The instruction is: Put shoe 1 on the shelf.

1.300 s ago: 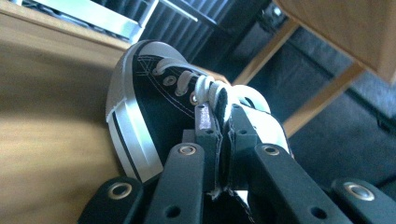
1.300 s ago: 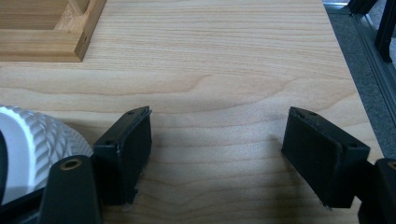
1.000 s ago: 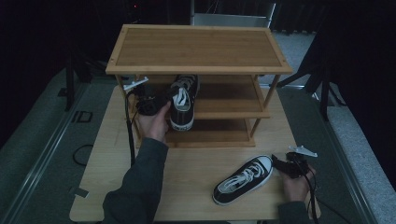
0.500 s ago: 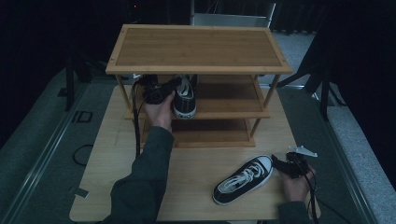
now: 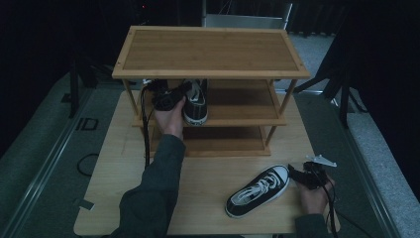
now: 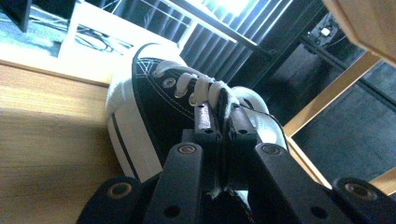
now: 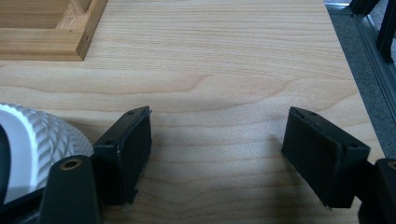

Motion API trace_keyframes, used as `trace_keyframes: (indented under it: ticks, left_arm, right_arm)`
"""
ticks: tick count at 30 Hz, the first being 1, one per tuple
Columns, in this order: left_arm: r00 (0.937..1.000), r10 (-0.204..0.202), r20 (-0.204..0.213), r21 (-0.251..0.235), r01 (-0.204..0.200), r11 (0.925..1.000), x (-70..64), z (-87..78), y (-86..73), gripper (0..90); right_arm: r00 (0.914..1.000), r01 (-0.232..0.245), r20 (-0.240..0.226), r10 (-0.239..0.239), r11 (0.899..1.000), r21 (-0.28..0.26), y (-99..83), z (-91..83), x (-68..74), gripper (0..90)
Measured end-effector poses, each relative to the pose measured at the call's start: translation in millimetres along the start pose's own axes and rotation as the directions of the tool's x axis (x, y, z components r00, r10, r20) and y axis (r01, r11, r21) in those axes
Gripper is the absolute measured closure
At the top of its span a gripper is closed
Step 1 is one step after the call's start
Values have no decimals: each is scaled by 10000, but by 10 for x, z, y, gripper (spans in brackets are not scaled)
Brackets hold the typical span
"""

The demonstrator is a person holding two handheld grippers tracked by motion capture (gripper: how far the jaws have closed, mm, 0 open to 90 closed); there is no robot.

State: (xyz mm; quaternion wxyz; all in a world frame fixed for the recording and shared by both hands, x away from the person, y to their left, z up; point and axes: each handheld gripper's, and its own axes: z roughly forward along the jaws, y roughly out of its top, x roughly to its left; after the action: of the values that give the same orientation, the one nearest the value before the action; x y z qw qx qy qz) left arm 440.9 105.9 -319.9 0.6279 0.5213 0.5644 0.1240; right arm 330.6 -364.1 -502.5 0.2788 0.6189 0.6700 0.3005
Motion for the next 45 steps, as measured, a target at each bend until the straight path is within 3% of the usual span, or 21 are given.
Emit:
trace_keyframes:
  ticks: [17,19,20,21,22,24,25,28,30,34,35,37,38,40,43,44,45]
  left_arm:
    - [9997,-246,-77,71,247,9997,37,1,9,862]
    - [9977,665,-159,606,-654,9960,90,-52,8,863]
    - [9986,459,-269,429,-447,9981,79,-43,2,863]
    - [9981,554,-263,536,-539,9971,97,-51,2,862]
    - [9993,293,-243,297,-286,9991,84,-37,1,862]
    - [9986,487,-220,479,-476,9977,102,-44,5,862]
    - [9995,214,-211,292,-208,9994,90,-31,2,861]
    - [9988,485,-106,615,-477,9970,121,-46,6,854]
    - [9997,264,1,534,-264,9982,116,-39,3,834]
    - [9998,157,109,-59,-157,9999,32,-76,-1,745]
    - [9975,686,154,116,-687,9976,39,-115,0,726]
    - [9975,686,154,116,-687,9976,39,-115,0,711]
    - [9984,567,11,10,-567,9984,-25,-158,-21,673]
    - [9931,1167,-132,-176,-1169,9930,-52,-248,-65,650]
    - [9939,1094,-100,-285,-1096,9936,-55,-285,-88,630]
    - [9874,1563,-245,-229,-1568,9874,-41,-382,-158,623]
    - [9874,1563,-245,-229,-1568,9874,-41,-382,-158,623]
  right_arm:
    - [10000,13,-4,-13,10000,-2,-1,0,0,237]
    - [10000,18,-3,-18,10000,-3,0,0,0,237]
    - [10000,17,-6,-17,10000,-2,-1,0,0,236]
    - [10000,23,-7,-23,10000,-2,-1,-1,0,237]
    - [10000,23,-7,-23,10000,-2,-1,-1,0,237]
    - [10000,30,-8,-30,10000,2,-1,-1,-1,237]
    - [10000,29,-7,-29,10000,3,-1,-1,-1,237]
    - [10000,33,-7,-33,10000,1,-1,-1,-1,237]
    - [10000,33,-6,-33,10000,1,-2,-1,-1,237]
    - [10000,21,-6,-21,10000,-4,-1,-1,0,237]
    - [10000,19,-4,-19,10000,-5,-1,-1,0,237]
    - [10000,27,-2,-27,10000,-3,-1,-1,0,237]
    - [10000,25,-1,-25,10000,-4,-1,-1,0,237]
    - [10000,34,-1,-34,10000,-9,-2,-1,-1,237]
    - [10000,42,1,-42,10000,-13,-2,-1,-1,237]
    - [10000,23,-5,-23,10000,-2,-2,-2,1,237]
    - [10000,23,-5,-23,10000,-2,-2,-2,1,237]
